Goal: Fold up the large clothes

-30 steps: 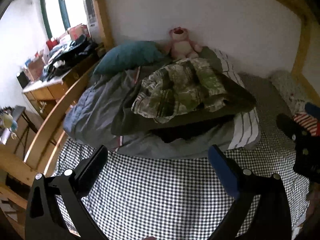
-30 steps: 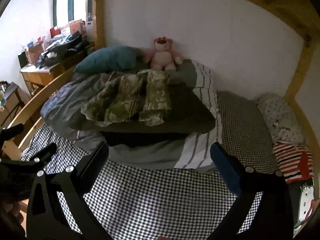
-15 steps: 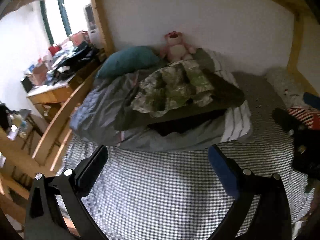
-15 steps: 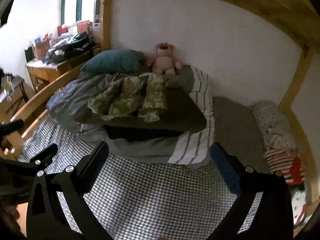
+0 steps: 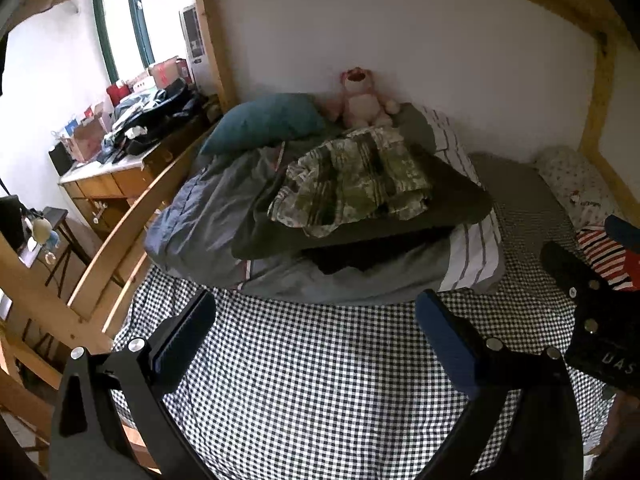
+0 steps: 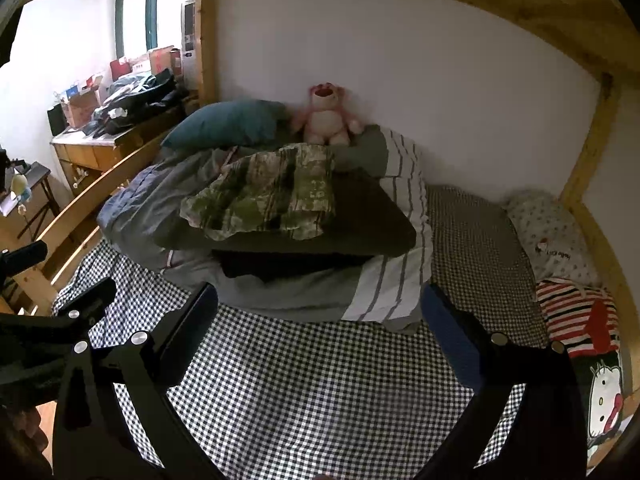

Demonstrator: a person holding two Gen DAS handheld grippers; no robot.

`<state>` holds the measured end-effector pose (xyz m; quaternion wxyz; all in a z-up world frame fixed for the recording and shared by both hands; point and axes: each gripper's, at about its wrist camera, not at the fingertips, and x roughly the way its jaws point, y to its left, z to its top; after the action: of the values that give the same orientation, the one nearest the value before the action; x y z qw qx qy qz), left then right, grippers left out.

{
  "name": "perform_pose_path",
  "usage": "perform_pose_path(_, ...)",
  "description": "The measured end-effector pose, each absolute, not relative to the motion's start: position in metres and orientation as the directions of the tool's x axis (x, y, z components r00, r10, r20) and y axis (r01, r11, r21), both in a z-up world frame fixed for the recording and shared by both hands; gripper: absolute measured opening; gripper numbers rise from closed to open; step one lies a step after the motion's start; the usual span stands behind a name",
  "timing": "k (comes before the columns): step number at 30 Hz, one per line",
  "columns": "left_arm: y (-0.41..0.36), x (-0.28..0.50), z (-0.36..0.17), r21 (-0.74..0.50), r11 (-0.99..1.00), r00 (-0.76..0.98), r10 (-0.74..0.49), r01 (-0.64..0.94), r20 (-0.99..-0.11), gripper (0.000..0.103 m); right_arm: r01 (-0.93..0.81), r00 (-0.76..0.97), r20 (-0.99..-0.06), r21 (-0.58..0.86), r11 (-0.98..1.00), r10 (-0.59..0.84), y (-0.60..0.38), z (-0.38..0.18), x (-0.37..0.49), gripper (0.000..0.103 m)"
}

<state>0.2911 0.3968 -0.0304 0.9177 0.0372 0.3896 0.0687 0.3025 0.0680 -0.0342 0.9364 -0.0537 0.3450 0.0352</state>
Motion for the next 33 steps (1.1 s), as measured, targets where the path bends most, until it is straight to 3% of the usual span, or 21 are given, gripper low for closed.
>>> perform_pose_path(33,0.399,0.278,-0.056,0.106,0.988,0.609,0.152,-0.111,-0.779,0.099,-0.116,0.698,-0.716,-0.075,0.99,0.027,0.068,-0.069,0.302,0.1)
